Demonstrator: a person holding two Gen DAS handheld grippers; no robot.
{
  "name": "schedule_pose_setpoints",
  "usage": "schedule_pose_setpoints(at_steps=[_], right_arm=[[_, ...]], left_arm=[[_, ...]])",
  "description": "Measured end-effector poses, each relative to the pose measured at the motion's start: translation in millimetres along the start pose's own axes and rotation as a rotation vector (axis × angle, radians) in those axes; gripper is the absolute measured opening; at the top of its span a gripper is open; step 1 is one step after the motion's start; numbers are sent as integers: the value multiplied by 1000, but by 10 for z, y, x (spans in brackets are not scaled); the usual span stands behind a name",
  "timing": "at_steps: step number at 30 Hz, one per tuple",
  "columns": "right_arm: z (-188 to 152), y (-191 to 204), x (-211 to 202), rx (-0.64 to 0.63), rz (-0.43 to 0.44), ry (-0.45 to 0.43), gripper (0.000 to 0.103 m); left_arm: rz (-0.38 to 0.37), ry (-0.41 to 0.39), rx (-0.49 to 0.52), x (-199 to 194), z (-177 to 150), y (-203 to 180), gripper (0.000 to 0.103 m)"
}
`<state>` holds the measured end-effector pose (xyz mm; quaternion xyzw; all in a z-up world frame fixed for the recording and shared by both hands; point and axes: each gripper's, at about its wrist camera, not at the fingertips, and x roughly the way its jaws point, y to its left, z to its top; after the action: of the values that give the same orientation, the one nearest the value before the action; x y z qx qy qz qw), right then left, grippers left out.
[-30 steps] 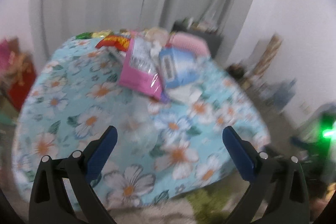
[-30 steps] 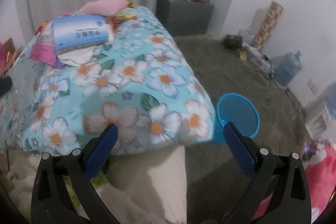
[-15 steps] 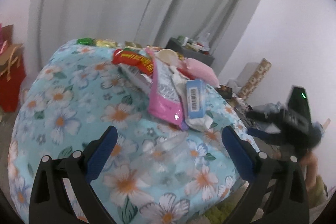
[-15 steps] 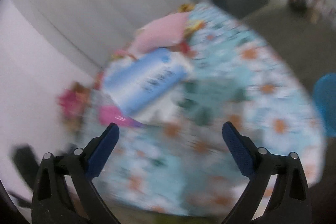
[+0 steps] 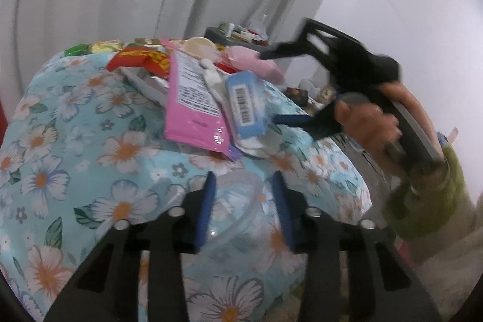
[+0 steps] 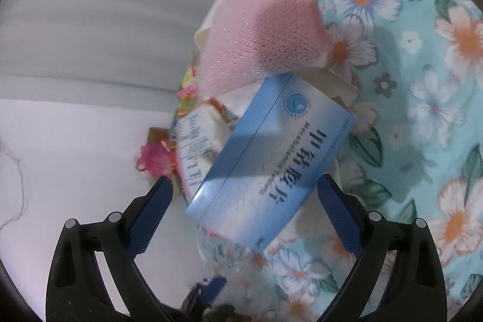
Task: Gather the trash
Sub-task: 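Grasp the blue medicine box with the right gripper while the left gripper grasps a clear plastic piece, then carry both items over the blue wastebasket and open both grippers to drop them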
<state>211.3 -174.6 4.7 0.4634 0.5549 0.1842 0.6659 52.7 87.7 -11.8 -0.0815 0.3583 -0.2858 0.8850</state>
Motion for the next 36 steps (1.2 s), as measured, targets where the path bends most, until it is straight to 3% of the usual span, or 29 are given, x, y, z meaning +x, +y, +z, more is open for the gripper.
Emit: schedule_pose_setpoints(at_steps=[3,5,6,8,11,15,17,18,22,26,27,28,36], right_arm=[[55,-11,87,50,-37,10,90],[71,-57,63,83,-28,11,77],[74,-99,22,101,-9,8,76],[17,-197,-17,125,45,6,51],[-55,-290,-173,153,140,12,40],[-110,-415,-295,179,169,-15,47],[-125,-467,-299,212,182,-22,76],[-126,-475,-293,227,183,-27,81],[-24,-488,-169,220,180,-19,87],[109,-469,-25,191,149,9,87],[146,-475,28,178,143,15,85],[162,-507,53,180,143,15,75],[-11,-979,-347,198,317,-20,73]], left_arm=[[-2,12,50,28,-48,-112,16],[0,13,82,43,-66,-166,13],[3,10,92,37,-73,-183,13],[9,-1,114,11,-82,-229,11],[17,-14,121,-38,-57,-252,11],[53,-35,152,-133,-25,-317,11],[64,-37,163,-164,-27,-351,11],[71,-35,167,-173,-32,-372,10],[84,-24,180,-174,-59,-447,10],[91,-21,191,-176,-65,-518,10],[95,-23,193,-182,-61,-536,10],[99,-26,195,-185,-55,-554,10],[116,-33,197,-213,52,-617,10]])
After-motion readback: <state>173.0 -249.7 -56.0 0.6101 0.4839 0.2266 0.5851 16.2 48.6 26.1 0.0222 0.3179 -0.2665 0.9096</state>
